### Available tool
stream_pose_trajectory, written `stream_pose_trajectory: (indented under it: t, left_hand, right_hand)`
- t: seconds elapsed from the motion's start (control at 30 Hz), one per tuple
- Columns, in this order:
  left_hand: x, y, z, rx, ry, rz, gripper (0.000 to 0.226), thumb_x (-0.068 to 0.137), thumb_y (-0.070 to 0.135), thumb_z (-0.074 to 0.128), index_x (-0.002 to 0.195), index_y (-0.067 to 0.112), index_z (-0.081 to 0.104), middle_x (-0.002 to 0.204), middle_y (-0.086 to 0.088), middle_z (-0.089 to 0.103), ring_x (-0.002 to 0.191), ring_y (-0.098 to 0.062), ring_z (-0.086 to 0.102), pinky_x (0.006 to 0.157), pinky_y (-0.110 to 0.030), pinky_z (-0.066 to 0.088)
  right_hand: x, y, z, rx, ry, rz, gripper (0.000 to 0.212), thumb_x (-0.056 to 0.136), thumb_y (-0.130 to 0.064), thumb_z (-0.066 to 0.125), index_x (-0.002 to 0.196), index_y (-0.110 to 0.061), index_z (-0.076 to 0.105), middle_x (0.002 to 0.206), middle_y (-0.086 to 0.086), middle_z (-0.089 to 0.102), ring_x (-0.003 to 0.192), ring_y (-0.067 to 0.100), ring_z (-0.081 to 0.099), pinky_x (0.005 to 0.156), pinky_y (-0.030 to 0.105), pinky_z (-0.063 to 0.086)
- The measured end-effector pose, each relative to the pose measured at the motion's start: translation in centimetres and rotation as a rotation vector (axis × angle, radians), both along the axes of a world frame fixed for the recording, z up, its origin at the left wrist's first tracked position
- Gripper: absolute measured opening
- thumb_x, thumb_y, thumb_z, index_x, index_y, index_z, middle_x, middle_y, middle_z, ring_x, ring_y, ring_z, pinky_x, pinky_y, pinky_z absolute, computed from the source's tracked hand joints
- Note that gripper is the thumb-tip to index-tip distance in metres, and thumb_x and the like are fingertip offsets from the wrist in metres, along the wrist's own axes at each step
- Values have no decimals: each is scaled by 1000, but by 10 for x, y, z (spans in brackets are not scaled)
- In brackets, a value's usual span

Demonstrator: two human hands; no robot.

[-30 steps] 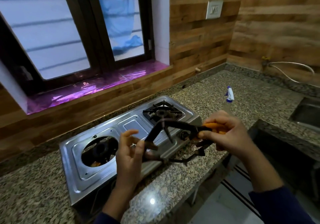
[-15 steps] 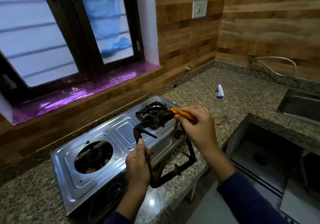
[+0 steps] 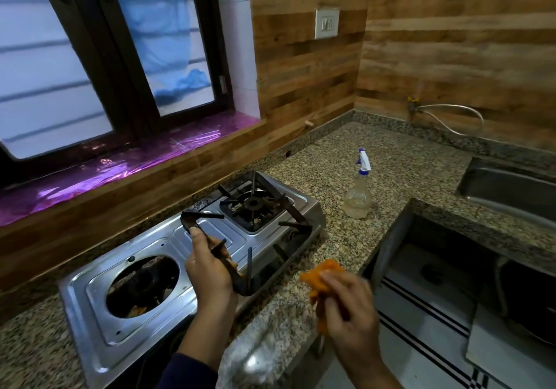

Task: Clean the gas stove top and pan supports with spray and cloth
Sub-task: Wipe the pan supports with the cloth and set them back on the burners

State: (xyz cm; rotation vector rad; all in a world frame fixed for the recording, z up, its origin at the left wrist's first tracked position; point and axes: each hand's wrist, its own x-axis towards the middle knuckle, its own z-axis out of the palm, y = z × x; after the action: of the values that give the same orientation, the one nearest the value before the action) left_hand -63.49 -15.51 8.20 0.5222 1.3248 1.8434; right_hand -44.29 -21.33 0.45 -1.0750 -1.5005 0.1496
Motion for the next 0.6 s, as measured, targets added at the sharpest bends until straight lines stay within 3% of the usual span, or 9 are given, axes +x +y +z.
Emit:
stream_pose_trajectory:
  t: [0.07, 0.17, 0.27, 0.37, 0.5, 0.6]
  left_hand:
    - [1, -3, 0, 4, 22, -32, 49, 97, 56, 43, 64, 20, 48, 53, -1, 42, 45, -18, 37, 50, -29, 31]
    - [9, -9, -3, -30, 12, -80, 51, 95, 59, 43, 65, 19, 50, 51, -1, 44, 44, -20, 39, 50, -30, 31]
    - [18, -14, -3, -13, 41, -91, 51, 96, 57, 42, 63, 19, 50, 51, 0, 44, 45, -20, 39, 51, -30, 32]
    - [20, -17, -5, -7, 105, -84, 50, 98, 54, 39, 67, 16, 51, 57, -3, 43, 50, -20, 41, 51, -29, 35]
    - [12, -25, -12, -36, 129, -70, 51, 98, 54, 39, 67, 15, 50, 55, -2, 43, 47, -19, 40, 49, -29, 34]
    - [13, -32, -15, -51, 144, -82, 52, 99, 52, 39, 64, 14, 47, 53, -3, 38, 43, -17, 35, 44, -26, 30]
  right_hand:
    - [5, 10, 23, 37, 19, -33, 36, 85, -10, 54, 117, -20, 68, 120, -12, 59, 114, 11, 52, 99, 18, 37]
    - [11, 32, 38, 94, -211, 96, 36, 84, 0, 57, 116, -7, 70, 118, 7, 63, 113, 24, 55, 101, 28, 38]
    - [23, 50, 17, 87, -369, 181, 40, 78, 12, 64, 114, -4, 71, 116, 9, 63, 110, 26, 55, 98, 30, 40]
    - [37, 56, 3, 29, -274, 136, 31, 80, 4, 58, 104, -8, 74, 108, 2, 66, 107, 20, 56, 93, 31, 45]
    - [45, 69, 18, -133, 55, 44, 36, 82, 2, 55, 106, -20, 69, 109, -9, 63, 106, 11, 58, 92, 27, 49]
    - [41, 90, 37, -203, -32, 232, 39, 82, 11, 62, 106, -19, 73, 110, -6, 65, 108, 6, 58, 93, 17, 46]
